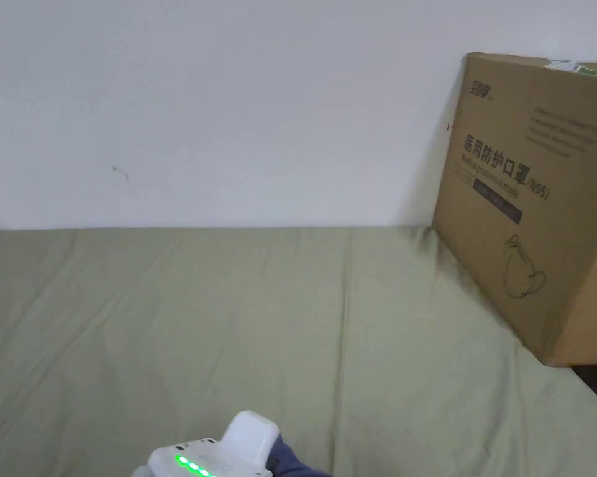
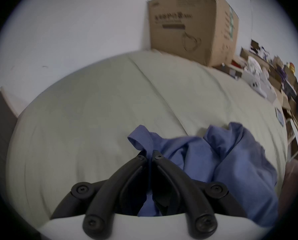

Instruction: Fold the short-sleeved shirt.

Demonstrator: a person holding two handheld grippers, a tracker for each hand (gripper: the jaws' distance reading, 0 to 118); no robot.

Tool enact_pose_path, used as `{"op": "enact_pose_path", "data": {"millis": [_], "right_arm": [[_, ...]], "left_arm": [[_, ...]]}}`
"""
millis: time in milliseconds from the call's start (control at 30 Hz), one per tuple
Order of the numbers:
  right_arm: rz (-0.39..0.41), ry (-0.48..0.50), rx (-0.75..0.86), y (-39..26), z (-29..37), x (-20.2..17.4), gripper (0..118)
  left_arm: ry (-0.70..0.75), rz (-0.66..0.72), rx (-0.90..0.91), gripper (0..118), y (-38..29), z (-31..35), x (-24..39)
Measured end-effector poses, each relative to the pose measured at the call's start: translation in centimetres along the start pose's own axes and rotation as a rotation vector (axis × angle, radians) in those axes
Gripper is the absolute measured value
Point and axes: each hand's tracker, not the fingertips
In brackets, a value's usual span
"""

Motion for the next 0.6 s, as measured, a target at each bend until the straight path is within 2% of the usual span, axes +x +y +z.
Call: {"op": "enact_pose_path", "data": {"millis": [33,67,133,167,200,267,300,333,367,400,433,467,500,533,567,600], "right_arm": [[-0.052,0.014,-0.097,0.5,-1.9,0.9,6],[-0.093,0.016,-0.174,0.8,-3.4,1.7,14],[-0.191,0.041,-0.273,0.8,-7.5,3.5,99],[-0.254,0.021,-0.302,0.4,-8.9,4.7,118],[-0.287,-0.009,-0.299,0.2,-10.6,5.2,117],[-0.316,-0.137,-0.327,-0.1,-13.0,5.0,116],[-0.302,-0.121,-0.393,-0.1,-14.0,5.0,116],[-0.225,-0.101,-0.5,0.2,-14.6,4.4,115],[-0.1,-0.134,-0.514,0.5,-14.8,3.2,114],[0.032,-0.172,-0.501,0.1,-13.9,1.7,104],[0.106,-0.198,-0.506,0.1,-13.7,0.8,86],[0.158,-0.242,-0.504,0.2,-13.6,0.2,65],[0.194,-0.263,-0.496,0.4,-13.4,0.0,37],[0.186,-0.21,-0.484,0.0,-11.9,-0.1,12],[0.14,-0.136,-0.485,0.4,-11.3,-0.1,5],[0.075,-0.079,-0.469,0.9,-10.3,-0.2,5]], "left_arm": [[0.0,0.037,0.032,3,-0.2,1.2,-0.5],[-0.014,0.075,0.06,3,-0.2,2.2,-1.3],[-0.045,0.113,0.094,3,-0.1,3.8,-2.2],[-0.02,0.107,0.101,3,-0.1,4.5,-2.3],[-0.009,0.1,0.097,3,-0.1,5.1,-2.4],[0.006,0.095,0.1,3,-0.4,6.3,-3.0],[0.009,0.095,0.096,3,-0.6,6.8,-3.4],[0.016,0.095,0.091,3,-0.7,7.4,-3.8],[0.024,0.098,0.081,3,-1.0,8.0,-4.1],[0.049,0.107,0.064,3,-1.4,8.5,-4.4],[0.054,0.122,0.055,3,-1.6,9.0,-5.0],[0.053,0.137,0.049,3,-2.0,9.5,-5.5],[0.061,0.147,0.051,3,-2.4,10.2,-5.9],[0.073,0.15,0.054,3,-2.8,11.0,-6.3],[0.084,0.152,0.056,3,-3.0,11.9,-6.5],[0.097,0.156,0.065,3,-3.2,12.9,-6.8]]}}
